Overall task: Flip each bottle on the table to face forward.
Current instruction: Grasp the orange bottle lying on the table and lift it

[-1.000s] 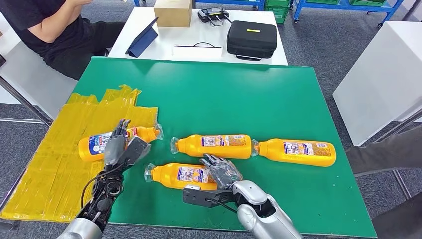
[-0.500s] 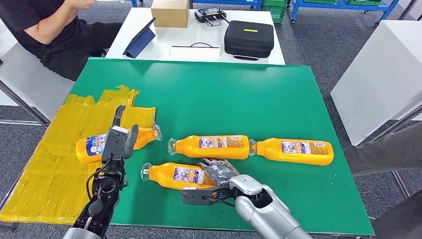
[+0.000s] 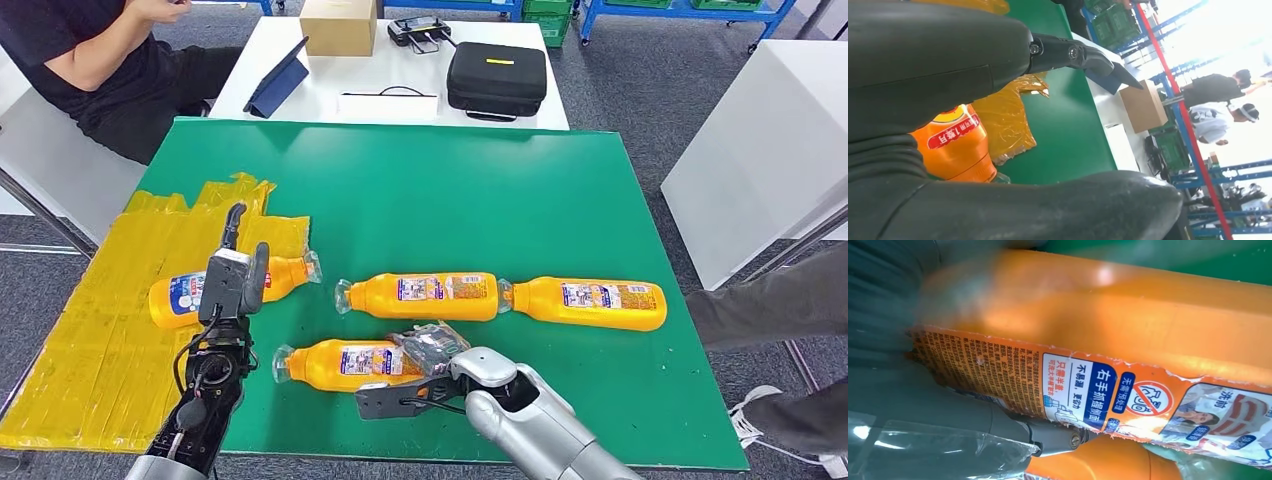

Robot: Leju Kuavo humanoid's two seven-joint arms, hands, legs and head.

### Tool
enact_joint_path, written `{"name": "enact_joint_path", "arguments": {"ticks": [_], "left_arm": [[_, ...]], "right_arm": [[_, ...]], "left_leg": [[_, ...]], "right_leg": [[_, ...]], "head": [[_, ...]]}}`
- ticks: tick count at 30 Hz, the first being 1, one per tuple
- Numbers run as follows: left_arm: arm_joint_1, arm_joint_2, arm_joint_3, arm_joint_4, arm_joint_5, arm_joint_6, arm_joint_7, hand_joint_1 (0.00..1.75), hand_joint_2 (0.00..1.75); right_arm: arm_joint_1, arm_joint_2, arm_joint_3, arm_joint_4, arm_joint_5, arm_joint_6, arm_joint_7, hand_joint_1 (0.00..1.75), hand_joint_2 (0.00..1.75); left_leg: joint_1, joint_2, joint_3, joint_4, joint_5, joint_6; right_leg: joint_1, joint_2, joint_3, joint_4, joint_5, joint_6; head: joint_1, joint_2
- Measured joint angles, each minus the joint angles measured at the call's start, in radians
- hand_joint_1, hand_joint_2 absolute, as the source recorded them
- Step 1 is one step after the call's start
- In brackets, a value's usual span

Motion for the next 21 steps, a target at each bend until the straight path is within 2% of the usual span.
{"name": "enact_joint_path", "arguments": {"ticks": [11, 15, 18, 21], "left_arm": [[0.005, 0.001, 0.001, -0.013, 0.153, -0.033, 0.012, 0.00, 0.00], [0.027, 0.000, 0.022, -0.039, 0.386, -0.150, 0.041, 0.00, 1.75], [0.078, 0.000, 0.054, -0.084, 0.603, -0.263, 0.066, 0.00, 1.75], [0.136, 0.005, 0.090, -0.137, 0.725, -0.328, 0.074, 0.00, 1.75]], "right_arm": [[-0.008, -0.002, 0.019, 0.008, -0.039, -0.024, 0.027, 1.75, 1.75], [0.021, -0.011, -0.029, -0.023, -0.161, -0.114, 0.035, 1.75, 1.75], [0.108, -0.045, -0.150, -0.150, -0.264, -0.162, 0.039, 1.75, 1.75], [0.220, -0.083, -0.294, -0.319, -0.316, -0.183, 0.010, 1.75, 1.75]], "left_leg": [[0.001, 0.001, 0.000, 0.000, 0.000, -0.001], [0.001, 0.000, 0.000, 0.000, 0.000, -0.001], [0.000, -0.003, -0.004, 0.000, 0.000, 0.000], [0.000, -0.006, -0.011, 0.000, 0.001, 0.001]], "right_leg": [[0.000, 0.001, 0.000, 0.000, -0.001, -0.001], [0.000, 0.001, 0.000, 0.000, -0.001, -0.001], [0.000, -0.001, -0.002, 0.000, 0.000, 0.000], [0.000, -0.003, -0.007, 0.000, 0.000, 0.001]], "head": [[0.000, 0.000], [0.000, 0.000], [0.000, 0.000], [0.000, 0.000]]}}
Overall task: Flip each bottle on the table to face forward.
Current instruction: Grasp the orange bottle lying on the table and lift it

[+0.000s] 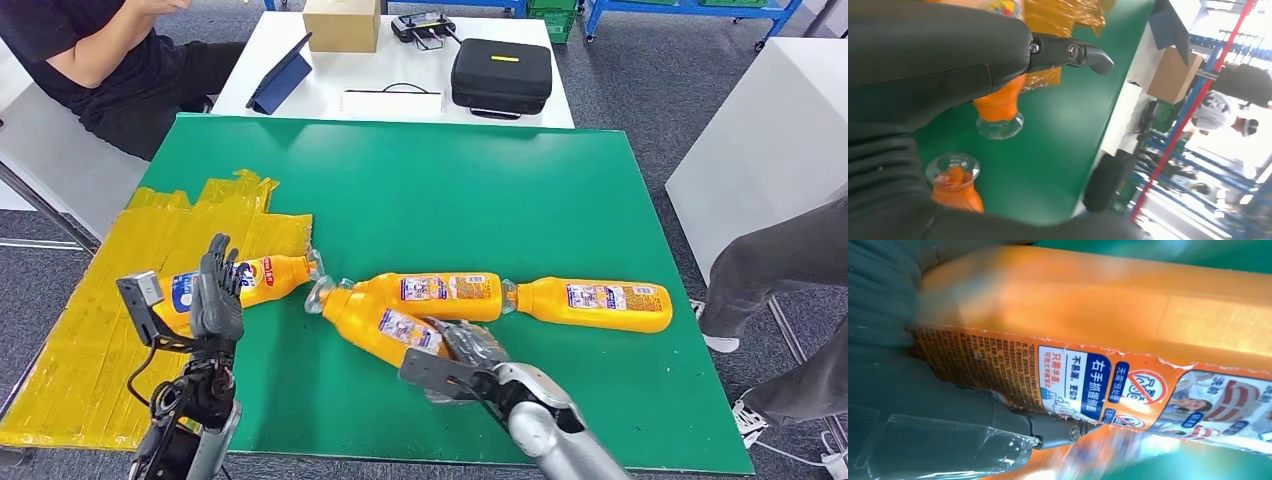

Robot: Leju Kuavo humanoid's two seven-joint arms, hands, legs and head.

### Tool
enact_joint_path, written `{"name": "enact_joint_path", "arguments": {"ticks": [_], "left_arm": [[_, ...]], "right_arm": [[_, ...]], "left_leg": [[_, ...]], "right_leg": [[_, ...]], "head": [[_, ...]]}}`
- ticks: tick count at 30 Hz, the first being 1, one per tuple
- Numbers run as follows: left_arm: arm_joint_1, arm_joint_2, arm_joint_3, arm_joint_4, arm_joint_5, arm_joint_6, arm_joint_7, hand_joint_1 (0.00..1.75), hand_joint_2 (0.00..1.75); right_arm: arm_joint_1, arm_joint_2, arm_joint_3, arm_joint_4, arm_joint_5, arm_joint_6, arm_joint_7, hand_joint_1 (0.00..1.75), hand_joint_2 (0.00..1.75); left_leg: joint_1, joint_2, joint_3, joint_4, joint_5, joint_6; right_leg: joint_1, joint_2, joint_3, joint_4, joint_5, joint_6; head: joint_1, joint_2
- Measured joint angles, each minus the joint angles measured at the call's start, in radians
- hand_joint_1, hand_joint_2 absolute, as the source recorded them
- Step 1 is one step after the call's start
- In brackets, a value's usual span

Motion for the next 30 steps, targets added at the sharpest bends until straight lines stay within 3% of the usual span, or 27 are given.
{"name": "enact_joint_path", "arguments": {"ticks": [3, 7, 14, 19, 30], "left_arm": [[0.038, 0.004, 0.031, -0.052, 0.036, -0.014, -0.016, 0.00, 1.75], [0.063, 0.008, 0.068, -0.122, -0.041, 0.041, -0.058, 0.00, 1.75], [0.101, 0.000, 0.084, -0.225, -0.085, 0.003, -0.057, 0.00, 1.75], [0.129, -0.028, -0.014, -0.290, 0.013, -0.101, -0.013, 0.00, 1.75], [0.124, -0.041, -0.258, -0.287, 0.256, -0.182, 0.051, 0.00, 1.75]], "right_arm": [[0.110, -0.026, -0.119, -0.169, -0.022, -0.043, -0.052, 1.75, 1.75], [0.232, -0.037, -0.221, -0.347, -0.022, -0.076, -0.097, 1.75, 1.75], [0.292, -0.029, -0.288, -0.466, -0.044, -0.094, -0.122, 1.75, 1.75], [0.255, -0.002, -0.306, -0.456, -0.017, -0.129, -0.091, 1.75, 1.75], [0.132, 0.065, -0.298, -0.327, 0.045, -0.223, -0.080, 1.75, 1.75]], "left_leg": [[0.000, -0.003, -0.003, 0.000, 0.000, 0.000], [0.000, -0.004, -0.006, 0.000, -0.002, 0.000], [0.000, -0.003, -0.006, 0.000, -0.001, 0.001], [-0.002, -0.004, -0.006, 0.000, 0.000, 0.002], [-0.002, -0.004, -0.006, 0.000, 0.000, 0.003]], "right_leg": [[0.000, -0.003, -0.002, 0.000, -0.001, 0.001], [0.000, -0.004, -0.004, 0.000, -0.003, 0.003], [0.000, -0.004, -0.005, 0.000, -0.003, 0.003], [-0.002, -0.004, -0.005, 0.000, -0.002, 0.003], [-0.002, -0.004, -0.005, 0.000, -0.002, 0.004]], "head": [[0.000, 0.000], [0.000, 0.000], [0.000, 0.000], [0.000, 0.000], [0.000, 0.000]]}}
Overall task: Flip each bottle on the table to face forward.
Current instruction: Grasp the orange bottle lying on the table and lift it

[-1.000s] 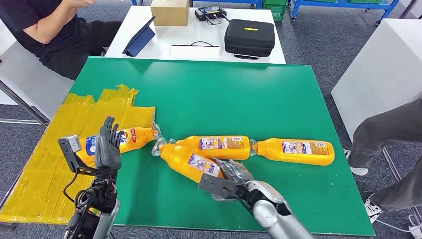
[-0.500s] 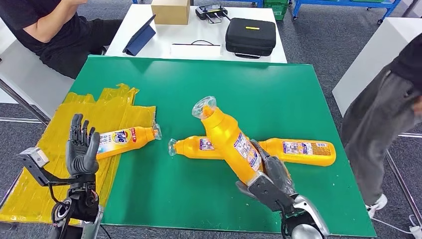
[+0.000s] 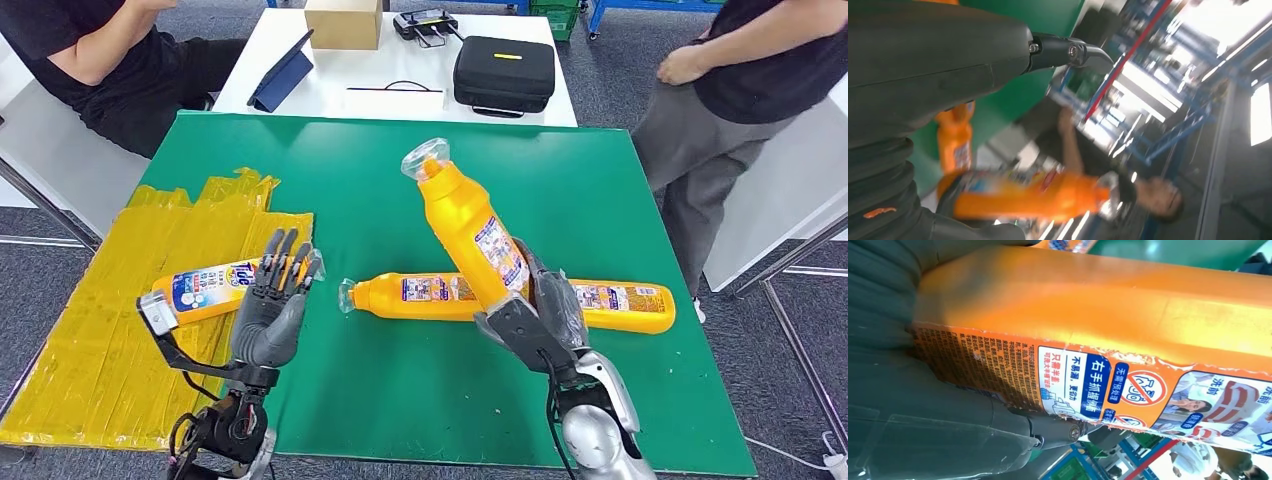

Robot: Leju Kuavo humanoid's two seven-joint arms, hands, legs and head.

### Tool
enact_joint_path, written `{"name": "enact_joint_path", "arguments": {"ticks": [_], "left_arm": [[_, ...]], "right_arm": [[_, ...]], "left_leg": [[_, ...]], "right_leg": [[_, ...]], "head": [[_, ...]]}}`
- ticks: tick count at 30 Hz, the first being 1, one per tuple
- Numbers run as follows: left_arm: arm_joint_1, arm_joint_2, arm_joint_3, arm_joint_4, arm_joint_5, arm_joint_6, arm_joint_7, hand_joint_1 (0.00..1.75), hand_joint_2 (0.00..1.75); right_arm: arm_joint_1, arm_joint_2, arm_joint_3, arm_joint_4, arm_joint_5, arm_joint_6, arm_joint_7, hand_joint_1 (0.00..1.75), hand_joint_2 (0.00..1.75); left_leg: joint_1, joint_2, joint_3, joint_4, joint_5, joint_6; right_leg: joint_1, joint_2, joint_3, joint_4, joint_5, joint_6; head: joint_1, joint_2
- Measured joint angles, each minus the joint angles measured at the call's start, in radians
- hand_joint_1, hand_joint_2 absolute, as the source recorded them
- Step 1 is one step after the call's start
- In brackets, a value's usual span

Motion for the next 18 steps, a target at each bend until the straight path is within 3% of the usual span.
{"name": "enact_joint_path", "arguments": {"ticks": [6, 18], "left_arm": [[-0.018, 0.000, -0.068, 0.024, 0.024, 0.006, 0.003, 0.00, 1.75], [-0.048, 0.001, -0.104, 0.054, 0.056, 0.010, 0.014, 0.00, 1.75]], "right_arm": [[-0.038, 0.012, 0.019, 0.050, -0.008, -0.015, 0.006, 1.75, 1.75], [-0.071, 0.018, 0.045, 0.098, -0.007, -0.020, 0.022, 1.75, 1.75]], "left_leg": [[0.000, 0.000, 0.000, 0.000, 0.000, 0.000], [0.000, 0.000, -0.001, 0.000, 0.000, 0.000]], "right_leg": [[0.000, 0.000, 0.000, 0.000, 0.000, 0.000], [0.000, 0.000, 0.000, 0.000, 0.000, 0.000]], "head": [[0.000, 0.000], [0.000, 0.000]]}}
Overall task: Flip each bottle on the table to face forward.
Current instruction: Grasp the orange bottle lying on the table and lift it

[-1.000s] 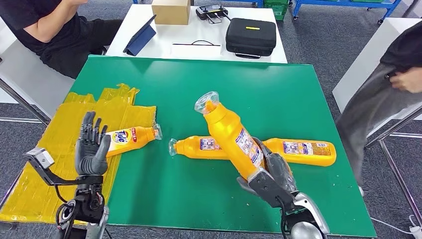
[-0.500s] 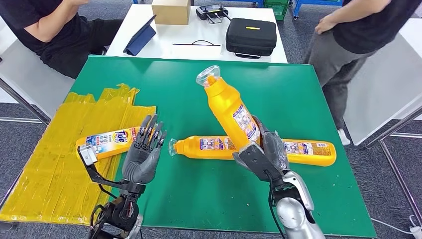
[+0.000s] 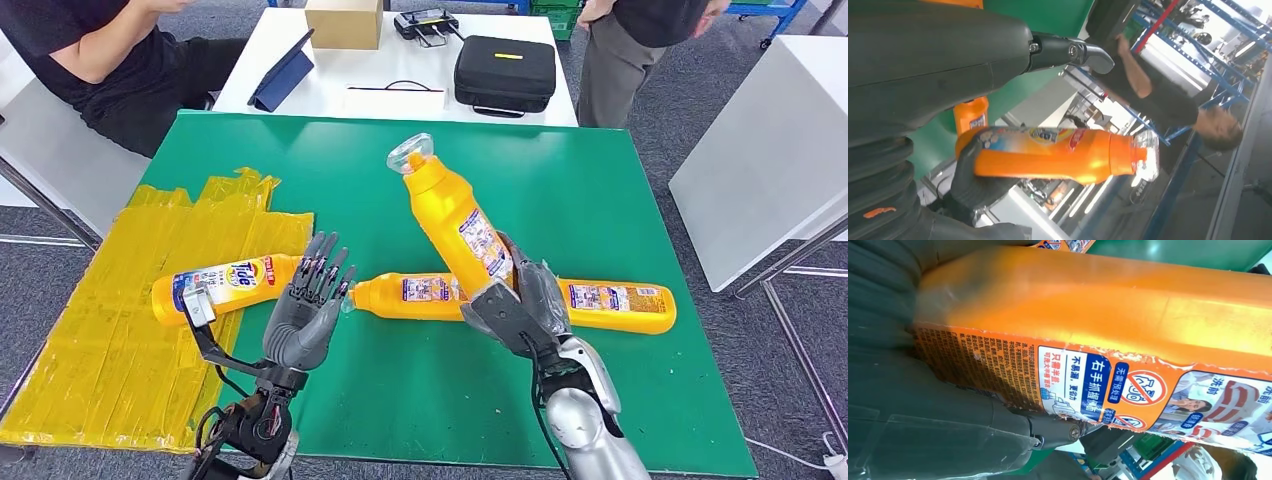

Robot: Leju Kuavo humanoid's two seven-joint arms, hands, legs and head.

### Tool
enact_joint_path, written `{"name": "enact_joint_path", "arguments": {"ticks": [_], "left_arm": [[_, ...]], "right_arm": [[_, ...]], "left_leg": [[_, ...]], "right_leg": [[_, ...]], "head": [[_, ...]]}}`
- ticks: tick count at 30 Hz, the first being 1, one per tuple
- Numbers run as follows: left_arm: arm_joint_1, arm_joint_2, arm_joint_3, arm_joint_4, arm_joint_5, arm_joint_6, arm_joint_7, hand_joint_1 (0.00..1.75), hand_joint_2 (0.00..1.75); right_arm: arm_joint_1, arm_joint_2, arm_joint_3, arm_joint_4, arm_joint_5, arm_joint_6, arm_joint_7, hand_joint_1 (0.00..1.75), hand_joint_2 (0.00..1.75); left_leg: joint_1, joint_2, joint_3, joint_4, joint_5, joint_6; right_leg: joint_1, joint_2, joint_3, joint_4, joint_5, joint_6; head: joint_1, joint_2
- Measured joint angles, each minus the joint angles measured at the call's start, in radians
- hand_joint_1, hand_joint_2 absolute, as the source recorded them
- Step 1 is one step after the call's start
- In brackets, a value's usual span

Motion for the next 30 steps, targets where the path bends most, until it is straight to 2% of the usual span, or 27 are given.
{"name": "enact_joint_path", "arguments": {"ticks": [7, 13, 22, 30], "left_arm": [[-0.037, -0.003, 0.003, 0.022, 0.035, 0.033, 0.003, 0.00, 1.75], [-0.068, -0.003, 0.074, 0.040, 0.059, 0.095, -0.015, 0.00, 1.75], [-0.109, -0.019, 0.133, 0.085, 0.082, 0.107, -0.009, 0.00, 1.75], [-0.110, -0.023, 0.145, 0.096, 0.084, 0.107, -0.009, 0.00, 1.75]], "right_arm": [[-0.039, 0.045, 0.079, 0.036, 0.197, -0.086, 0.064, 1.75, 1.75], [-0.057, 0.081, 0.159, 0.060, 0.339, -0.112, 0.084, 1.75, 1.75], [-0.095, 0.128, 0.275, 0.116, 0.381, -0.122, 0.090, 1.75, 1.75], [-0.117, 0.135, 0.323, 0.145, 0.383, -0.130, 0.098, 1.75, 1.75]], "left_leg": [[0.000, 0.000, 0.000, 0.000, 0.001, -0.001], [0.001, 0.000, 0.000, 0.000, 0.001, -0.001], [0.000, 0.000, 0.000, 0.000, 0.001, 0.000], [0.000, 0.000, 0.000, 0.000, 0.001, 0.000]], "right_leg": [[0.000, 0.000, 0.000, 0.000, 0.000, 0.000], [0.000, 0.000, -0.001, 0.000, 0.000, 0.000], [0.000, 0.000, -0.001, 0.000, 0.000, 0.000], [0.000, 0.000, -0.001, 0.000, 0.000, 0.000]], "head": [[0.000, 0.000], [0.000, 0.000], [0.000, 0.000], [0.000, 0.000]]}}
